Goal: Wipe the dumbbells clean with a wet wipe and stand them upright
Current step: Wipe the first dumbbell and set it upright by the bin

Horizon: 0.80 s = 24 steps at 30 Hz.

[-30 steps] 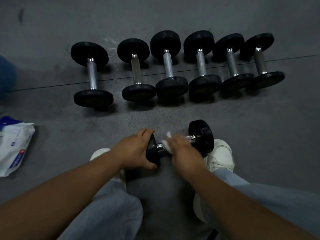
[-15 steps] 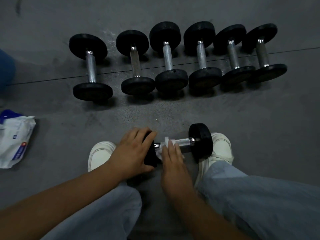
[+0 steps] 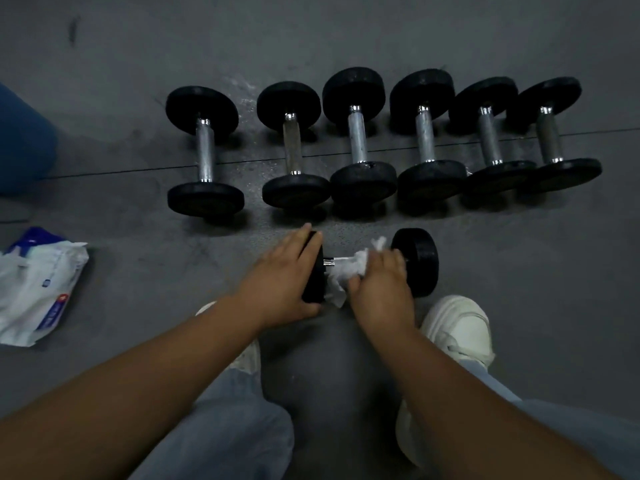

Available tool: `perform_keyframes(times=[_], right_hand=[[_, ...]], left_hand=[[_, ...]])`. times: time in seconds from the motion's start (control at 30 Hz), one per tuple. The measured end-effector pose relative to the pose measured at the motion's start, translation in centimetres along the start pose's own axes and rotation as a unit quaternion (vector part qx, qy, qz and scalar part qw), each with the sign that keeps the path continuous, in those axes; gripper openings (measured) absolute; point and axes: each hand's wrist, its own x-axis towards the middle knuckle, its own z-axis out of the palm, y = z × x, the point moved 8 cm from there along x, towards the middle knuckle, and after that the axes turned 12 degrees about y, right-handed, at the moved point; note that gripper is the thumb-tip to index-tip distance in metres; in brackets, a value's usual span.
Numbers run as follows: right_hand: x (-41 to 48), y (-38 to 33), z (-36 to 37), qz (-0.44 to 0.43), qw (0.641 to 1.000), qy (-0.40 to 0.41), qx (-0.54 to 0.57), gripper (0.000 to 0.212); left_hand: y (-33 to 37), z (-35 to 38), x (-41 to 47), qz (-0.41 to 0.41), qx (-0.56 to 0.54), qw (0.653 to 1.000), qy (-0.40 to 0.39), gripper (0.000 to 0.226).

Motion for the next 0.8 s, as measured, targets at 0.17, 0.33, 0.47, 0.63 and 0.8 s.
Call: perform_keyframes(times=[0.17, 0.33, 0.47, 0.63, 0.8], right_hand=[[4.1, -1.3, -3.2, -0.032, 0.993, 0.053, 0.102, 0.017], [6.6, -0.1, -8.1, 0.062, 0.955, 0.124, 0.263, 0.028], [6.7, 1.3, -5.1, 0.195, 0.879, 0.039, 0.433, 0.03], [5.8, 0.7, -4.0, 0.059, 0.968, 0.084, 0.228, 0.017], [1.1, -2.1, 1.4, -0.224, 0.973, -0.035, -0.051, 0.046]], left_hand=[[-0.9, 0.1, 1.5, -0.013, 0.013, 1.0, 0.003, 0.123], [-1.2, 0.0, 2.3, -0.027, -0.013, 1.0, -0.007, 0.126], [-1.4, 0.1, 2.2, -0.032, -0.017, 0.999, -0.012, 0.125], [-1.3, 0.2, 1.9, -0.032, -0.021, 0.999, -0.006, 0.124], [-1.4, 0.4, 1.9, -0.03, -0.018, 0.999, -0.01, 0.124]])
